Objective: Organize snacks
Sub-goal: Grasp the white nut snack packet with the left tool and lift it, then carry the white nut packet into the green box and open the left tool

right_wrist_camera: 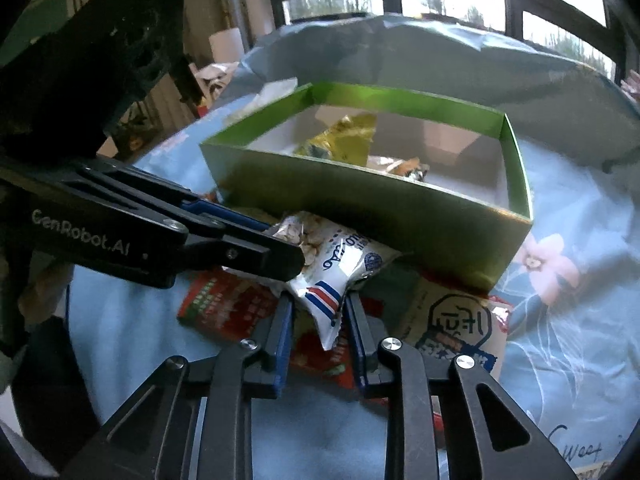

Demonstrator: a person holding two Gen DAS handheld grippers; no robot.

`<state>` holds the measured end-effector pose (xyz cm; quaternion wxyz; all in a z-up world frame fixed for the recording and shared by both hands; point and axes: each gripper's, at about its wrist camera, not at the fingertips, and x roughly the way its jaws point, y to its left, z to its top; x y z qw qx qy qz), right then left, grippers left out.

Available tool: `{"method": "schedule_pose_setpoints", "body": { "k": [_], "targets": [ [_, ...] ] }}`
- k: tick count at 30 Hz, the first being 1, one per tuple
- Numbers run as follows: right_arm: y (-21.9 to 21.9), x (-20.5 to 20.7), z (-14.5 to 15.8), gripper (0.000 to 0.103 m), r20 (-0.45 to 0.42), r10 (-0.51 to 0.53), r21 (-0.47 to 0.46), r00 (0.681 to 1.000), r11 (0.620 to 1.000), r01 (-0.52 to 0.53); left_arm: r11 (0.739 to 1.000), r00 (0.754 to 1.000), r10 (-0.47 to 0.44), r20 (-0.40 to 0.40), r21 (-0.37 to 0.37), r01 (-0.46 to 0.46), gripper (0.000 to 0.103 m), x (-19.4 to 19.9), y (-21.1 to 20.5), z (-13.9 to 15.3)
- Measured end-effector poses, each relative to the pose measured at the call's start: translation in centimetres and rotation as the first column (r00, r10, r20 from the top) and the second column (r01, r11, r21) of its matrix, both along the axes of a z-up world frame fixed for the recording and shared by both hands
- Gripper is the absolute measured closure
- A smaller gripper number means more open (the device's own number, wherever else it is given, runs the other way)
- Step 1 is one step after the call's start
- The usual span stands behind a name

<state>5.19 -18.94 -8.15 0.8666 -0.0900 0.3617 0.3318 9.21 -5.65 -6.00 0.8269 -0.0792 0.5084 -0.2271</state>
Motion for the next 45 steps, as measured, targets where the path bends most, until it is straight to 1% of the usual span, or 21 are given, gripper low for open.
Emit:
{"method": "schedule_pose_setpoints", "body": {
  "k": [4, 9, 14, 17, 19, 22, 24, 31, 37, 45],
  "targets": [
    [0.0, -1.2, 1.3, 0.076, 0.045, 0.007, 0.017, 0.999, 1.0, -0.008, 1.0, 0.999, 0.003, 0.052, 0.006, -0.003, 0.071, -0.9, 0.0, 1.3],
    [-0.2, -1.6, 3.4, 0.076, 0.117, -0.021, 0.045, 0.993, 0.999, 0.016, 1.0, 0.991, 0.012, 0.134, -0.005, -0.012, 0.071, -0.9, 0.0, 3.4],
    [-0.4, -0.6, 5.4, 0.076, 0.17, -0.054, 0.071, 0.984, 0.997, 0.043, 0.999, 0.981, 0.033, 0.193, -0.038, -0.026, 0.071, 0.8, -0.1, 5.3],
    [-0.3, 0.7, 6.5, 0.076, 0.189, -0.065, 0.076, 0.98, 0.996, 0.051, 0.999, 0.972, 0.042, 0.233, -0.039, -0.033, 0.071, 2.0, -0.2, 6.2],
    [0.0, 1.8, 7.0, 0.076, 0.199, -0.072, 0.075, 0.977, 0.995, 0.058, 0.998, 0.968, 0.051, 0.245, -0.044, -0.041, 0.071, 3.0, 0.0, 6.5],
    [0.3, 3.3, 7.0, 0.076, 0.197, -0.078, 0.072, 0.977, 0.995, 0.065, 0.997, 0.966, 0.07, 0.248, -0.058, -0.057, 0.071, 4.6, 0.6, 6.1],
    [0.8, 4.3, 6.6, 0.076, 0.19, -0.078, 0.059, 0.979, 0.996, 0.068, 0.995, 0.968, 0.086, 0.235, -0.066, -0.072, 0.07, 5.6, 1.1, 5.6],
    [1.6, 7.4, 5.0, 0.076, 0.142, -0.08, 0.056, 0.987, 0.996, 0.073, 0.991, 0.97, 0.13, 0.207, -0.056, -0.12, 0.07, 7.7, 1.8, 4.0],
    [1.7, 8.6, 3.9, 0.076, 0.093, -0.099, 0.054, 0.991, 0.994, 0.094, 0.991, 0.971, 0.135, 0.197, -0.018, -0.134, 0.069, 8.6, 1.4, 2.9],
    [2.0, 8.9, 3.4, 0.076, 0.074, -0.108, 0.046, 0.991, 0.993, 0.104, 0.989, 0.972, 0.143, 0.188, -0.003, -0.145, 0.068, 8.9, 1.5, 2.6]
  ]
}}
